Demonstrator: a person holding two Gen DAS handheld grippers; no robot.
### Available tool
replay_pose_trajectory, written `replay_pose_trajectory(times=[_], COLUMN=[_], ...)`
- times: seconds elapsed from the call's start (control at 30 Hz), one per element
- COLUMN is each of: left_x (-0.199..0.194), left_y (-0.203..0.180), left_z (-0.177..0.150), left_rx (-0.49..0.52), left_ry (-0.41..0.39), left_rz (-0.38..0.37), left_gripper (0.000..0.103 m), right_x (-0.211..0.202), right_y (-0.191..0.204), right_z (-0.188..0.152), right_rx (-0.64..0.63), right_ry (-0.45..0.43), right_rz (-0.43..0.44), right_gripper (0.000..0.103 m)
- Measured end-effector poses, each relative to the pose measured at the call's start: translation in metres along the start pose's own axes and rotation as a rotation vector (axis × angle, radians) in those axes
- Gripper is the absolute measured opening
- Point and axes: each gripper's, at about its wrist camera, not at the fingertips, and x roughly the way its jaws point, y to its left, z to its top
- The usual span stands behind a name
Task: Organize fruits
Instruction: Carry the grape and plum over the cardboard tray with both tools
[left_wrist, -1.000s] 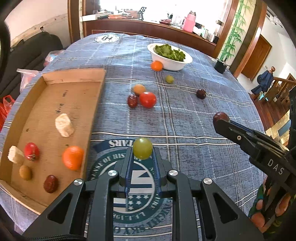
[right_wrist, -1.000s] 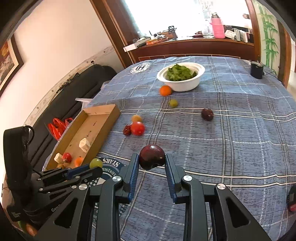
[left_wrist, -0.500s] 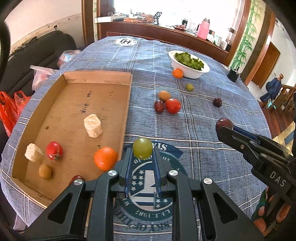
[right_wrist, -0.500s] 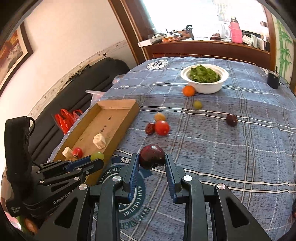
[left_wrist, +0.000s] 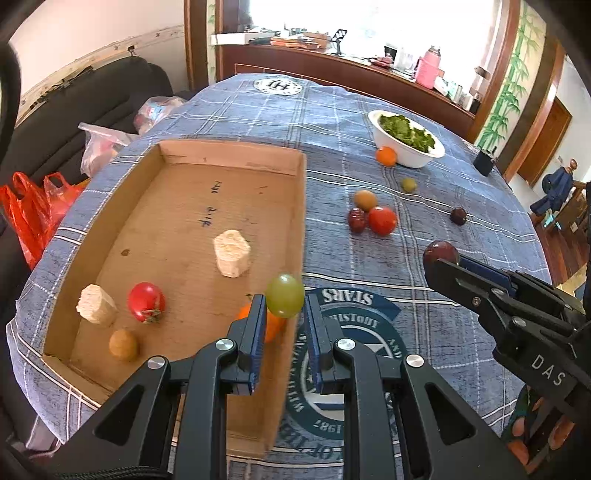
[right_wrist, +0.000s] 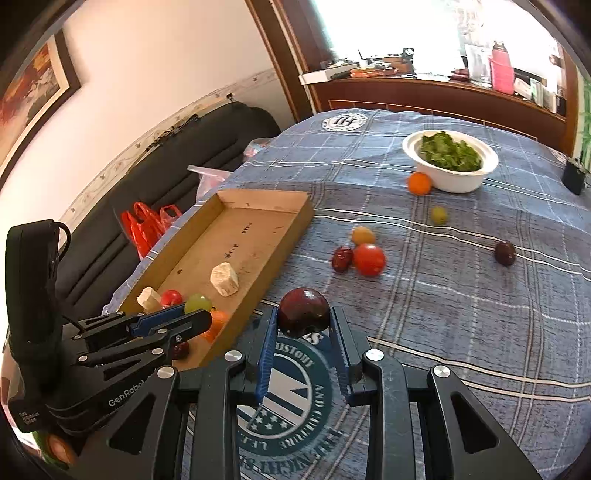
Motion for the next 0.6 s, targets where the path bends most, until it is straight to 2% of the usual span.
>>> replay_pose_trajectory(times=[0.6], left_x=[0.010], left_y=[0.052], left_z=[0.010], left_rx=[-0.083], left_ry=[0.010], left_rz=[0.058], left_gripper=[0.018], right_x=[0.046], right_y=[0.036], right_z=[0.023], right_rx=[-0.045], right_ry=[0.035], right_rz=[0.058], right_gripper=[0.029])
